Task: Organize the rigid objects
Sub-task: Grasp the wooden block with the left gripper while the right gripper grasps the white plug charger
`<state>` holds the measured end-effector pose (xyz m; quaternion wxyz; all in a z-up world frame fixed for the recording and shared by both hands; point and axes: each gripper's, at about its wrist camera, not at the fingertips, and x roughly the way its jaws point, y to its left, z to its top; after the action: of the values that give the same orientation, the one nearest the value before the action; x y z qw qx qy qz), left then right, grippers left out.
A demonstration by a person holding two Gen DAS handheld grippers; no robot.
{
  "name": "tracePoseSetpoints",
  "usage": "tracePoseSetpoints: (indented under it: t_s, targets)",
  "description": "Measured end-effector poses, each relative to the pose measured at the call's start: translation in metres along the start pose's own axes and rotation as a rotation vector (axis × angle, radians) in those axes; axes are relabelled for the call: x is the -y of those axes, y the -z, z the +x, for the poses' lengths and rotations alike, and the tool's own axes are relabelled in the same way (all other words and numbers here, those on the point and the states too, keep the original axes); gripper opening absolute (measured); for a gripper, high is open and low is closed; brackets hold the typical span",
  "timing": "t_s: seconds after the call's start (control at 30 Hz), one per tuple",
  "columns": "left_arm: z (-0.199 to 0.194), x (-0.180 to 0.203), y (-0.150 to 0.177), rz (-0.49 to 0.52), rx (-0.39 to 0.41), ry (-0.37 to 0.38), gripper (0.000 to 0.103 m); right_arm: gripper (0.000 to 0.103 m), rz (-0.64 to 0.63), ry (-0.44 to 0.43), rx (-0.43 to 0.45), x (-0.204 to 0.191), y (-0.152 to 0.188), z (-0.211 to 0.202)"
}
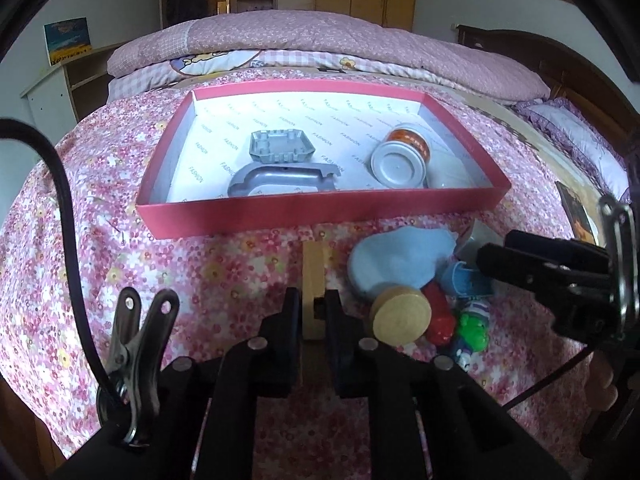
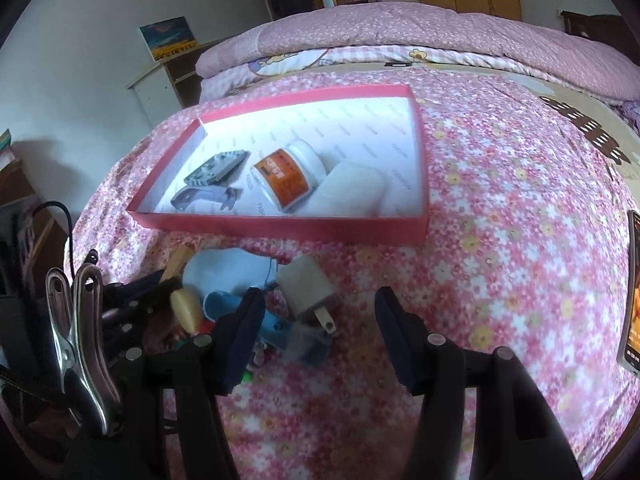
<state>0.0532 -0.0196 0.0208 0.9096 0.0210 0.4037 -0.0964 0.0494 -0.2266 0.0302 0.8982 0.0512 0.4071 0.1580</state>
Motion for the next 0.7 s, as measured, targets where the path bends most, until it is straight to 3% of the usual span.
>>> tracePoseSetpoints:
  t_s: [0.2, 0.37, 0.7]
  targets:
    - [0.004, -0.004, -0.004, -0.036, -0.007, 0.018, 0.014, 0.052, -0.014, 0.012, -0.003, 0.001, 0.002, 0.01]
    - [0.003, -0.005, -0.004, -0.043, 0.001, 0.019, 0.013, 0.031, -0.028, 0.026, 0.009, 0.001, 0.002, 0.011]
    - [-0.006, -0.01, -0.001, -0.08, 0.009, 0.036, 0.012, 0.03, -0.015, 0.006, 0.024, 0.003, 0.005, 0.005]
